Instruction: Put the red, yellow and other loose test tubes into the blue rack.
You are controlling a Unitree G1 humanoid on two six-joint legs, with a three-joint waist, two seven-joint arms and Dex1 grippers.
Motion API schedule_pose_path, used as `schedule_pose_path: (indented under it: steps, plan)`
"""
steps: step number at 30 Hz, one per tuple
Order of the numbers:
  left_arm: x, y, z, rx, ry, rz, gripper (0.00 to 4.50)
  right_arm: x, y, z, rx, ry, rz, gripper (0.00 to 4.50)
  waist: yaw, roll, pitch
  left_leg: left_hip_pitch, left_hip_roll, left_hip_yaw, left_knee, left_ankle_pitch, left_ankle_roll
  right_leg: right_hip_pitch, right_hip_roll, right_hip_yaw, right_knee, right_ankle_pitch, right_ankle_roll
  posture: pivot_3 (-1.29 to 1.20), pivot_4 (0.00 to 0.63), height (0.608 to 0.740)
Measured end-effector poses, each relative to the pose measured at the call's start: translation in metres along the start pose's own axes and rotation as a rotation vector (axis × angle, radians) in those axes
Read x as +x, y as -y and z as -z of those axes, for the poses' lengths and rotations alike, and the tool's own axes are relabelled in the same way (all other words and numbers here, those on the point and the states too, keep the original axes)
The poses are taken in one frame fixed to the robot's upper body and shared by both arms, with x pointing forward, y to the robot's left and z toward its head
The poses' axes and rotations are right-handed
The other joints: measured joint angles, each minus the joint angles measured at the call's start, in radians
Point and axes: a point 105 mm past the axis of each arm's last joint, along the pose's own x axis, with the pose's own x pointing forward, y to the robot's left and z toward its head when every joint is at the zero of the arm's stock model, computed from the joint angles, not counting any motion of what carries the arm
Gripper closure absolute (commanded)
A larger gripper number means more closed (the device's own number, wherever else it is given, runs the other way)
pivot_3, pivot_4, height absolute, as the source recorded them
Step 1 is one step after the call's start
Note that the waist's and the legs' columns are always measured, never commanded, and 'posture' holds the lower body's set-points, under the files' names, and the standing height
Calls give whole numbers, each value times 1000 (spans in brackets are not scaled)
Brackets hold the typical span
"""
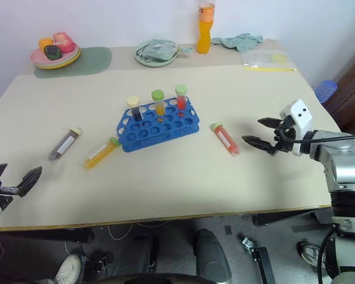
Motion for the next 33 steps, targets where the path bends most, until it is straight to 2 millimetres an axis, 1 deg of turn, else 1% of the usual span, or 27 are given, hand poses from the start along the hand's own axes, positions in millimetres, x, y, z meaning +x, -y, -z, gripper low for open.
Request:
schedule_pose_path:
  steps: [5, 9, 11, 12, 14, 16, 17, 19, 21, 24, 26, 28, 31, 33]
  plan:
    - [-1, -2, 3, -17, 5, -28, 38, 9, -3, -4, -3, 15, -17, 0, -1, 0, 0, 0, 0, 0, 0, 0, 0, 0, 0, 0, 0, 0, 0, 0, 150, 740]
    - [1, -1, -1, -18, 29, -30, 38, 12, -1, -9, -18, 31, 4, 0, 2, 0, 0, 0, 0, 0, 0, 0, 0, 0, 0, 0, 0, 0, 0, 0, 150, 740]
    - [4, 4, -6, -13, 50, -10, 38, 12, 2, -8, -19, 24, 29, 0, 4, 0, 0, 0, 0, 0, 1, 0, 0, 0, 0, 0, 0, 0, 0, 0, 150, 740]
    - [7, 11, -11, -13, 73, 15, 38, 12, 4, -7, -12, 17, 46, 0, 6, 0, 0, 0, 0, 0, 1, 0, 0, 0, 0, 0, 0, 0, 0, 0, 150, 740]
    - [12, 26, -22, -15, 120, 77, 38, 13, 6, -10, -6, 16, 66, 0, 7, 0, 0, 0, 0, 0, 2, 0, 0, 0, 0, 0, 0, 0, 0, 0, 150, 740]
    - [21, 51, -32, -18, 163, 180, 38, 13, 6, -16, -3, 9, 81, 0, 9, 0, 0, 0, 0, 0, 2, 0, 0, 0, 0, 0, 0, 1, 1, 0, 150, 740]
    - [27, 68, -34, -18, 173, 252, 38, 13, 4, -20, -7, 5, 84, 0, 10, 0, 0, 0, -1, 0, 1, 0, 0, 0, 0, 0, 0, 1, 2, 0, 150, 740]
    - [33, 94, -34, -22, 173, 363, 38, 13, -1, -27, -21, 1, 81, 0, 13, 0, 0, 0, -1, 0, 1, 0, 0, 0, 0, 0, 0, 2, 3, 0, 150, 740]
    - [41, 126, -34, -6, 177, 505, 38, 11, -3, -30, -5, -60, 88, 0, 19, 1, 0, 0, -1, 0, 1, 0, 0, 0, 0, 0, 0, 2, 2, 0, 150, 740]
    - [42, 167, -32, 32, 170, 705, 38, 14, -7, -44, 48, -148, 94, 0, 18, 1, 0, 0, 0, 1, 1, 0, 0, 0, 1, 1, 1, 1, 0, 0, 150, 740]
    - [42, 190, -33, 53, 179, 813, 38, 20, -12, -54, 97, -213, 93, 0, 19, 1, 0, 0, 0, 1, 1, 0, 0, -1, 1, 1, 1, 1, 0, 0, 150, 740]
    - [40, 208, -30, 77, 184, 891, 38, 28, -19, -57, 113, -281, 88, 0, 21, 1, 0, -1, 0, 0, 1, 0, 0, -1, 1, 0, 0, 1, 0, 0, 150, 740]
    - [38, 231, -27, 110, 194, 981, 38, 48, -33, -52, 158, -402, 68, 0, 21, 1, 0, -4, 0, 0, 2, 0, 0, -4, 1, 0, 0, 1, 0, 0, 150, 740]
    - [34, 245, -28, 102, 218, 1029, 38, 60, -38, -48, 206, -476, 74, 0, 22, 1, 0, -9, 0, 0, 3, 0, 1, -8, 0, 0, 1, 3, 2, 0, 150, 740]
